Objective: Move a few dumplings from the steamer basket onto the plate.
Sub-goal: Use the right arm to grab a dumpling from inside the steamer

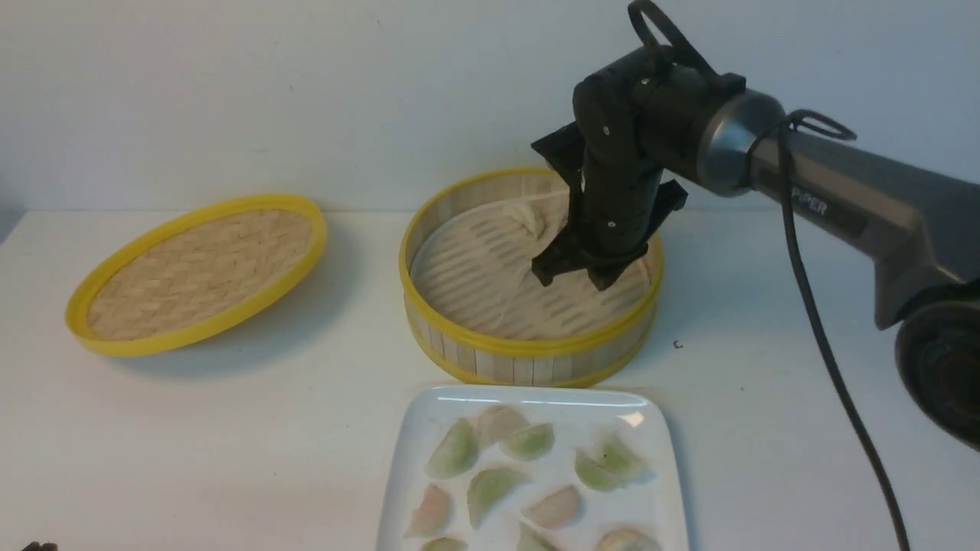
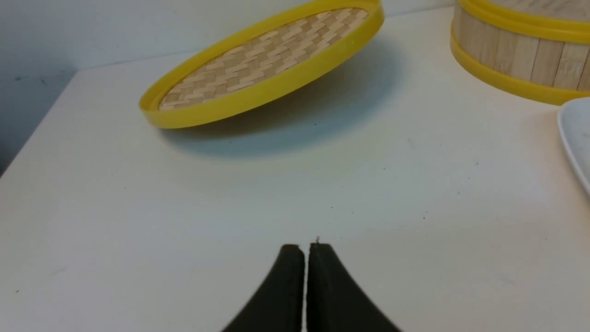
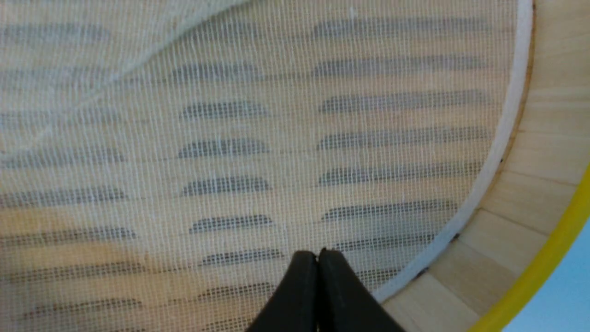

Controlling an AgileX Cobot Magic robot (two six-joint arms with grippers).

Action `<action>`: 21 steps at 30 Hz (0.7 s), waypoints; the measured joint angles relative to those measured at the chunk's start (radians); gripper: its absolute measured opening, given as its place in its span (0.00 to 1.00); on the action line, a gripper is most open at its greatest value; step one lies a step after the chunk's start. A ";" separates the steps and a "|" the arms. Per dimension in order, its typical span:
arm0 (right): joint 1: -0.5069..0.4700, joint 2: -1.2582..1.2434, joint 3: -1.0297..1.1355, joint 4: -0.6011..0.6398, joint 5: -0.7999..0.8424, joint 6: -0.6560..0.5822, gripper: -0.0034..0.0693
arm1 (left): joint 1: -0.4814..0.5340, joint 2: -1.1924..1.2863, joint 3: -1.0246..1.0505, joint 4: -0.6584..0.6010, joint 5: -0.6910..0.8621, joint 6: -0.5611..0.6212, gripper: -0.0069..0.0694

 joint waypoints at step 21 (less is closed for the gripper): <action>-0.160 -0.033 0.073 0.075 -0.009 0.002 0.03 | 0.000 0.000 0.000 0.000 0.000 0.000 0.08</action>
